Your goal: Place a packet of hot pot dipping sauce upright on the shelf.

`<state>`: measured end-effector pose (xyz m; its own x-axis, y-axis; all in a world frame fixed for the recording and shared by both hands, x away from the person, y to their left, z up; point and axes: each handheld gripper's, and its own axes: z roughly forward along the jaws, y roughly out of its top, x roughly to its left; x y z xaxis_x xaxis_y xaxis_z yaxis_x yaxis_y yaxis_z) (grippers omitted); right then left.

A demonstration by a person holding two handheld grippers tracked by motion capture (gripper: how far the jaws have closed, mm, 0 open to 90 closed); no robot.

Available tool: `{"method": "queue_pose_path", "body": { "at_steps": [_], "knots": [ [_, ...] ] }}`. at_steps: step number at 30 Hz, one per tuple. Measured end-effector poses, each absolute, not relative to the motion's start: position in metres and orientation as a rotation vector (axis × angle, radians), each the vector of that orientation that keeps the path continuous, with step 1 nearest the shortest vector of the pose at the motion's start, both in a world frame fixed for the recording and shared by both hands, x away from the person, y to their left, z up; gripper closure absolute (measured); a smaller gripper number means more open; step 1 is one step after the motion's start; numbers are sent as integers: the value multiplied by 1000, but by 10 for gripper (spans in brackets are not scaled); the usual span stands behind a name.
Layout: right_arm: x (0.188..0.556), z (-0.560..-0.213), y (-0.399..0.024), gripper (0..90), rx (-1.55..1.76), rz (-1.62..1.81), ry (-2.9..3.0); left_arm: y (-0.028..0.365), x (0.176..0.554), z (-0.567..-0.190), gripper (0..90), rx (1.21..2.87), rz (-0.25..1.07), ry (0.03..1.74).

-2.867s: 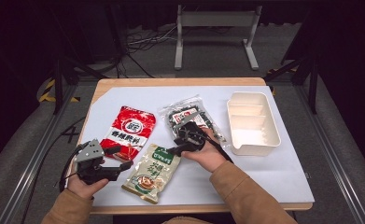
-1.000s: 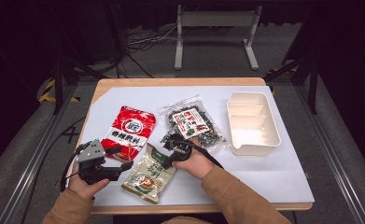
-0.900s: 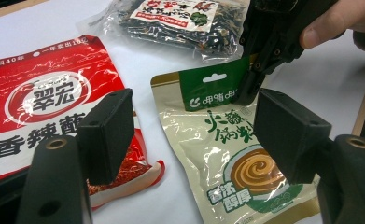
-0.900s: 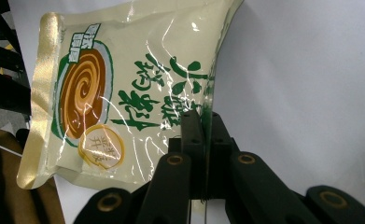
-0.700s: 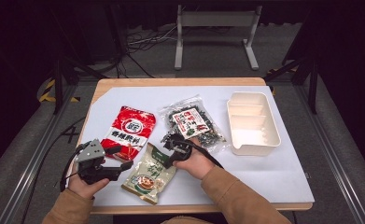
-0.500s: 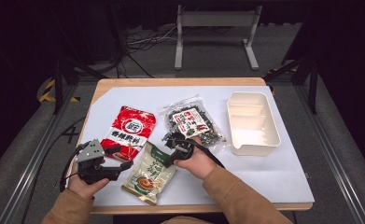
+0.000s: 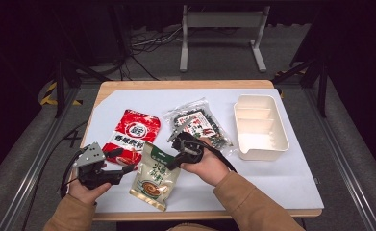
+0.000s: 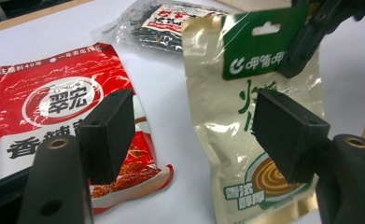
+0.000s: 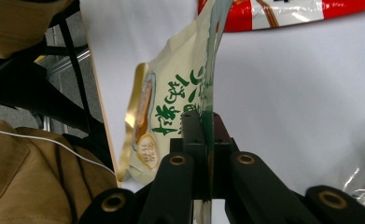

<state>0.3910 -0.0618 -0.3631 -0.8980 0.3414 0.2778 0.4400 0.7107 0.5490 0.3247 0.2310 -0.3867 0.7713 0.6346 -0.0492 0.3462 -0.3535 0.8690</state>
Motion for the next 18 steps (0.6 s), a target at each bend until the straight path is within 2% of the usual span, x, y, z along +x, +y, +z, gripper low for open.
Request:
{"method": "queue_pose_path", "body": {
  "at_steps": [18],
  "knots": [
    [374, -312, -81, 900, -503, -1008, -2966, 233, 326, -387, 305, 1965, 371, 750]
  ]
}}
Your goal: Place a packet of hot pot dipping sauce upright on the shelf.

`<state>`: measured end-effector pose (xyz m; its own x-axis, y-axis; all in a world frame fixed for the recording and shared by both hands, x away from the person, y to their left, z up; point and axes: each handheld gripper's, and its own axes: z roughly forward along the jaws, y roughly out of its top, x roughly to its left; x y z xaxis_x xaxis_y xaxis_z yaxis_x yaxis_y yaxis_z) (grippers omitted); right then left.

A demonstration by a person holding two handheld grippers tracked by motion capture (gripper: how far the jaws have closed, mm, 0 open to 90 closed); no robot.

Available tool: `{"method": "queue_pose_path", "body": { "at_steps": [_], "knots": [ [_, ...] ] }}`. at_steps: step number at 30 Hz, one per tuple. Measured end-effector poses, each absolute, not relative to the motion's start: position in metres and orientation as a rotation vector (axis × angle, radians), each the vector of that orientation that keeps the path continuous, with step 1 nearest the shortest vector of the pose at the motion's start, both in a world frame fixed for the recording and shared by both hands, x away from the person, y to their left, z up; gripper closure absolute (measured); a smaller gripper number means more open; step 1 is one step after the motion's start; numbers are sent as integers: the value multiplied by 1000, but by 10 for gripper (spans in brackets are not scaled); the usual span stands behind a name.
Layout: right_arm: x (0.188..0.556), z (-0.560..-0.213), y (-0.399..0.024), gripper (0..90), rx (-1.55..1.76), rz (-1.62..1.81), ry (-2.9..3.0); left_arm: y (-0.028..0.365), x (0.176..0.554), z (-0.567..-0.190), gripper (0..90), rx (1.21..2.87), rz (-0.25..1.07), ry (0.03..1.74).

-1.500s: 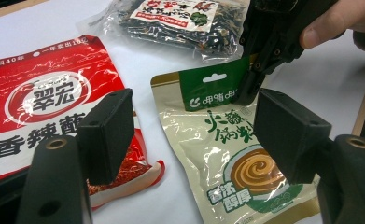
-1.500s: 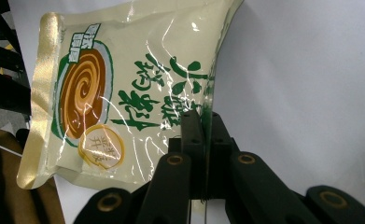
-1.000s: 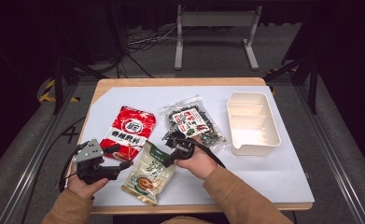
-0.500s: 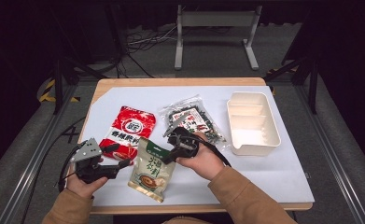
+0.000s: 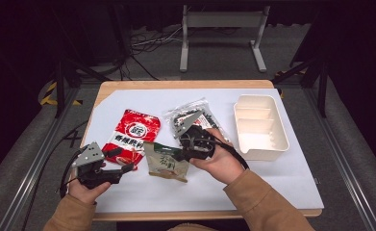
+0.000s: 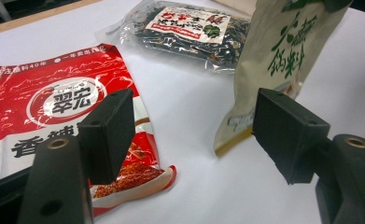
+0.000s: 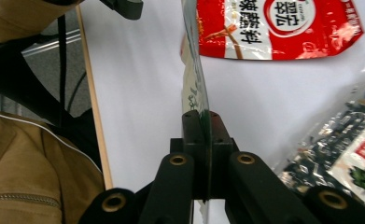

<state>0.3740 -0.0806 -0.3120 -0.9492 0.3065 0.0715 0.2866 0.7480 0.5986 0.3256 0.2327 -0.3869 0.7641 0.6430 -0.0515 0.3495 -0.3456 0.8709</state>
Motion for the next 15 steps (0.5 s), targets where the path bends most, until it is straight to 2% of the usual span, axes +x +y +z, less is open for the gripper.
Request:
{"method": "queue_pose_path", "body": {
  "at_steps": [15],
  "knots": [
    [378, -284, -113, 900, 510, 973, 2838, 234, 327, -388, 305, 1953, 367, 765]
  ]
}}
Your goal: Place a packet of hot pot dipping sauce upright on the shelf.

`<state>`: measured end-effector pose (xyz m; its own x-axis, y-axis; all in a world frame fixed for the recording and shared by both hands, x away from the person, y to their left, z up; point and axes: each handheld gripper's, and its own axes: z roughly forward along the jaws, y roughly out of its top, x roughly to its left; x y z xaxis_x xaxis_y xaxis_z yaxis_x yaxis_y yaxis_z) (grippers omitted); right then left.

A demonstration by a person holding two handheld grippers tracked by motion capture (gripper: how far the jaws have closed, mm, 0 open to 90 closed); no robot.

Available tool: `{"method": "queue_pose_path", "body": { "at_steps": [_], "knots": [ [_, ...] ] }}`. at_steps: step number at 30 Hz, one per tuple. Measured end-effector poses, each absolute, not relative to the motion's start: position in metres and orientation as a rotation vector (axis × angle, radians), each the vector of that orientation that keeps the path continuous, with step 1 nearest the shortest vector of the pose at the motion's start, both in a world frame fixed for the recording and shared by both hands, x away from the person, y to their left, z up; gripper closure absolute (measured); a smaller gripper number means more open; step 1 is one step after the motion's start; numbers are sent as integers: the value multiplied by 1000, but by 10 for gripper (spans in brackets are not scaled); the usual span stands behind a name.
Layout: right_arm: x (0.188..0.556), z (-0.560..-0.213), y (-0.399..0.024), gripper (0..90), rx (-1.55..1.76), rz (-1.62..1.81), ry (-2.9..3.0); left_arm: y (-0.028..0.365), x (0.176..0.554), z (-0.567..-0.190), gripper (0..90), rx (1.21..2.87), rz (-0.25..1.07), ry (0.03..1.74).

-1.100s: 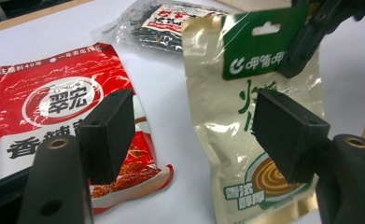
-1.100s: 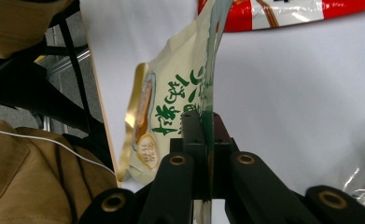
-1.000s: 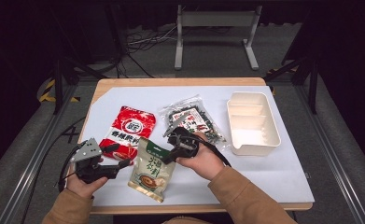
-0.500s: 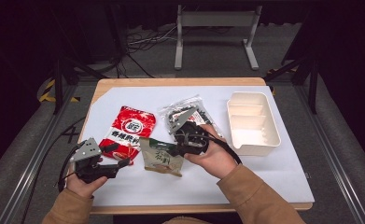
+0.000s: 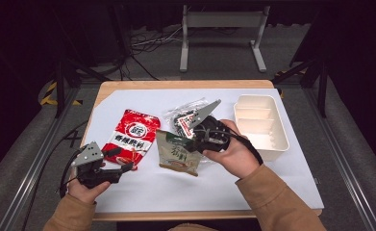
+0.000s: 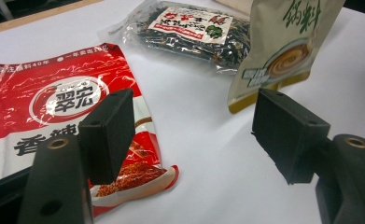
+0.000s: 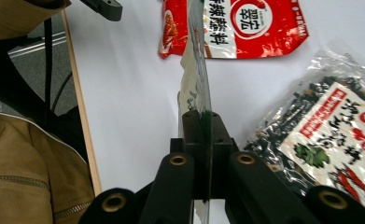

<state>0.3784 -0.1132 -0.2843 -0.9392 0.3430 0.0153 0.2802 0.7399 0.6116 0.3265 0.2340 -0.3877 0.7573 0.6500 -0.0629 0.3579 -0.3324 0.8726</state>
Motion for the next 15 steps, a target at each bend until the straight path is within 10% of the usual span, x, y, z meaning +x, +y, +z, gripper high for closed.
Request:
{"method": "queue_pose_path", "body": {
  "at_steps": [15],
  "knots": [
    [386, -254, -148, 900, 466, 936, 2754, 237, 327, -390, 302, 1948, 357, 789]
  ]
}}
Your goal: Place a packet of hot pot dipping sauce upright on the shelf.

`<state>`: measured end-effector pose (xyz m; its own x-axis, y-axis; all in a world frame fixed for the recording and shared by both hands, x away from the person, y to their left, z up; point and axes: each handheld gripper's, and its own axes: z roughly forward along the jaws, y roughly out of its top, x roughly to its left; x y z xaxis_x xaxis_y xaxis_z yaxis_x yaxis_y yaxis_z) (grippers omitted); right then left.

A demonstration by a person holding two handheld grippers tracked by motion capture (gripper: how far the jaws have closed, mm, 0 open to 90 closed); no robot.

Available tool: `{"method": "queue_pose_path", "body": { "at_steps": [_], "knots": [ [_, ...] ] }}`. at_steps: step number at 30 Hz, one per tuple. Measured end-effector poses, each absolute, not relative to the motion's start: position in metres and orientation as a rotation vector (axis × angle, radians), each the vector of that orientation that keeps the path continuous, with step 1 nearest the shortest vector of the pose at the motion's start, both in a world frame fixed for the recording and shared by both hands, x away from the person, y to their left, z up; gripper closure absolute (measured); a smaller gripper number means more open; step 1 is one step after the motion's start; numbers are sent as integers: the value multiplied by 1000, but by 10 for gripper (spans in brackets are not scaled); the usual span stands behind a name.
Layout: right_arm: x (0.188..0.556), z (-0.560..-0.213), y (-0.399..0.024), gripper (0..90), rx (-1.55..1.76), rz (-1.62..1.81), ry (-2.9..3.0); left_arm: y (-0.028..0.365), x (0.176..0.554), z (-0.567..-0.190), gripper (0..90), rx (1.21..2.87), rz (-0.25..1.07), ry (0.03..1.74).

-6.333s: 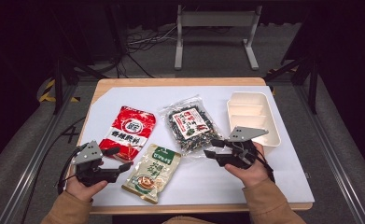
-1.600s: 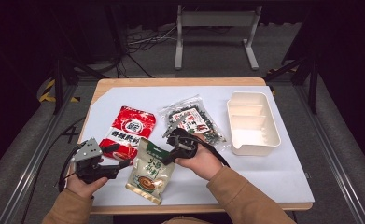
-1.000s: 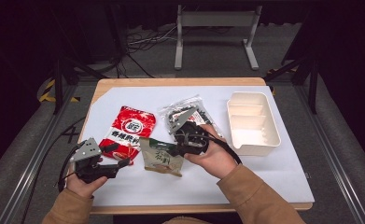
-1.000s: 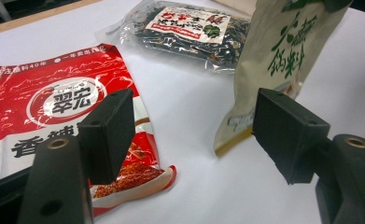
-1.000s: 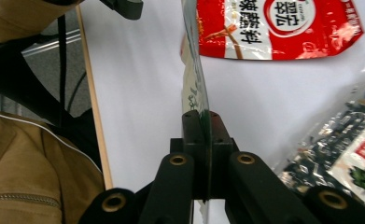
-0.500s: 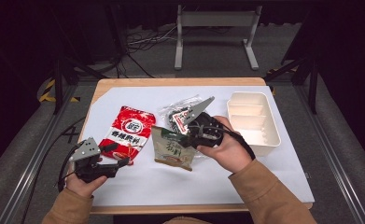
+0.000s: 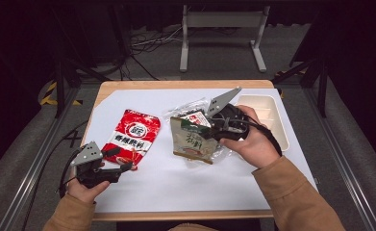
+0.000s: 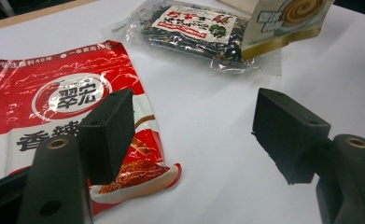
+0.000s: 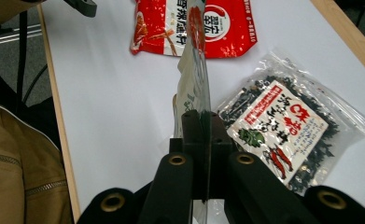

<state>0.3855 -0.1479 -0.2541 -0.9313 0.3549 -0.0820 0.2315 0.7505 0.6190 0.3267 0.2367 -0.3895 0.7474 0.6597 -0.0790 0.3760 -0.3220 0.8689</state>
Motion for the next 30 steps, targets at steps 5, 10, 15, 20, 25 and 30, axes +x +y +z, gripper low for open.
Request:
{"method": "queue_pose_path", "body": {
  "at_steps": [5, 10, 15, 20, 25, 30],
  "knots": [
    [391, -248, -162, 900, 474, 948, 2720, 241, 324, -390, 300, 1945, 374, 796],
    [398, -241, -174, 900, 393, 894, 2734, 245, 319, -391, 302, 1939, 378, 815],
    [402, -236, -186, 900, 378, 859, 2740, 249, 315, -391, 302, 1932, 385, 836],
    [405, -232, -198, 900, 388, 877, 2724, 253, 311, -393, 302, 1930, 394, 856],
    [412, -227, -213, 900, 431, 908, 2690, 256, 308, -394, 301, 1924, 399, 873],
    [420, -222, -228, 900, 428, 909, 2651, 257, 308, -394, 302, 1920, 398, 879]
  ]
}}
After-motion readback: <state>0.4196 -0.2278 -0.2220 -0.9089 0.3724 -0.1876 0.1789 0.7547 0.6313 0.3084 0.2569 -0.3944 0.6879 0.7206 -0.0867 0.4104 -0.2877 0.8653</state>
